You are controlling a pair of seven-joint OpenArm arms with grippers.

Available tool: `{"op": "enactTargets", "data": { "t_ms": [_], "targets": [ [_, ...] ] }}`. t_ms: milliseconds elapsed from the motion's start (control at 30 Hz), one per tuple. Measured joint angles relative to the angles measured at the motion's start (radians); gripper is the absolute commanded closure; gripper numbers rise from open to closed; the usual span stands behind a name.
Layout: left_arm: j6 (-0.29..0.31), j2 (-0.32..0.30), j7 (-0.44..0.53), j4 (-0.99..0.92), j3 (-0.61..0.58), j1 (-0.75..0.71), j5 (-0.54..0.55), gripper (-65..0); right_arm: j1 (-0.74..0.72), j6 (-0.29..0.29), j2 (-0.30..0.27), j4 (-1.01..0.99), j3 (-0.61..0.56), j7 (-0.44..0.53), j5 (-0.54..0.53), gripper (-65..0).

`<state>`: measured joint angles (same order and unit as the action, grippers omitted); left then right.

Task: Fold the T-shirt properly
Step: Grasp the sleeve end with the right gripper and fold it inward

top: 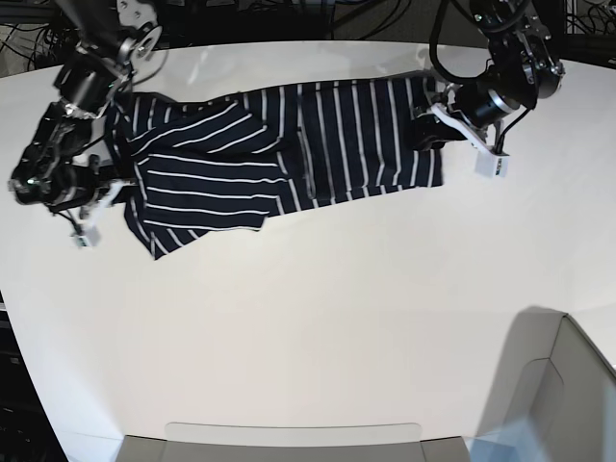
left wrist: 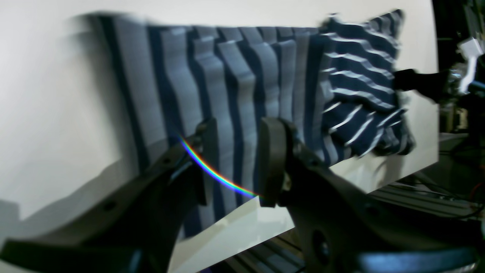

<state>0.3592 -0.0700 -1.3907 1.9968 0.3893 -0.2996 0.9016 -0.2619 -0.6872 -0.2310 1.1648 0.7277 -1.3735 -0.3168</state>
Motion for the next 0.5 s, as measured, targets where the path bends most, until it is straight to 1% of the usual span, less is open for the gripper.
{"op": "enactTargets", "data": {
  "t_ms": [67, 100, 233, 333, 367, 467, 500],
  "targets": [
    [0.000, 0.000, 0.004, 0.000, 0.000, 0.000, -0.001, -18.0, -0.005, 0.000, -0.030, -0.026, 0.013, -0.003, -0.002, 0.0],
    [0.000, 0.000, 0.004, 0.000, 0.000, -0.003, 0.002, -18.0, -0.004, 0.000, -0.033, -0.028, 0.014, -0.003, -0.004, 0.0],
    [0.000, 0.000, 0.000, 0.000, 0.000, -0.016, -0.002, -18.0, -0.001, 0.000, -0.025, -0.008, 0.026, -0.005, 0.000, 0.0],
    [0.000, -0.005, 0.008, 0.001, 0.005, -0.029, -0.001, -18.0, 0.036, 0.000, -0.012, 0.130, 0.023, -0.024, 0.005, 0.0],
    [0.000, -0.016, 0.005, 0.002, 0.010, -0.043, 0.006, -18.0, 0.046, 0.000, -0.003, 0.181, 0.022, -0.026, 0.002, 0.0],
    [0.000, -0.031, 0.004, 0.002, 0.052, -0.066, 0.006, -18.0, 0.058, 0.000, 0.054, 0.295, 0.024, -0.026, 0.021, 0.0],
    [0.000, -0.036, 0.004, 0.002, 0.068, -0.072, 0.004, -18.0, 0.063, 0.000, 0.072, 0.310, 0.023, -0.022, 0.010, 0.0]
  ]
}}
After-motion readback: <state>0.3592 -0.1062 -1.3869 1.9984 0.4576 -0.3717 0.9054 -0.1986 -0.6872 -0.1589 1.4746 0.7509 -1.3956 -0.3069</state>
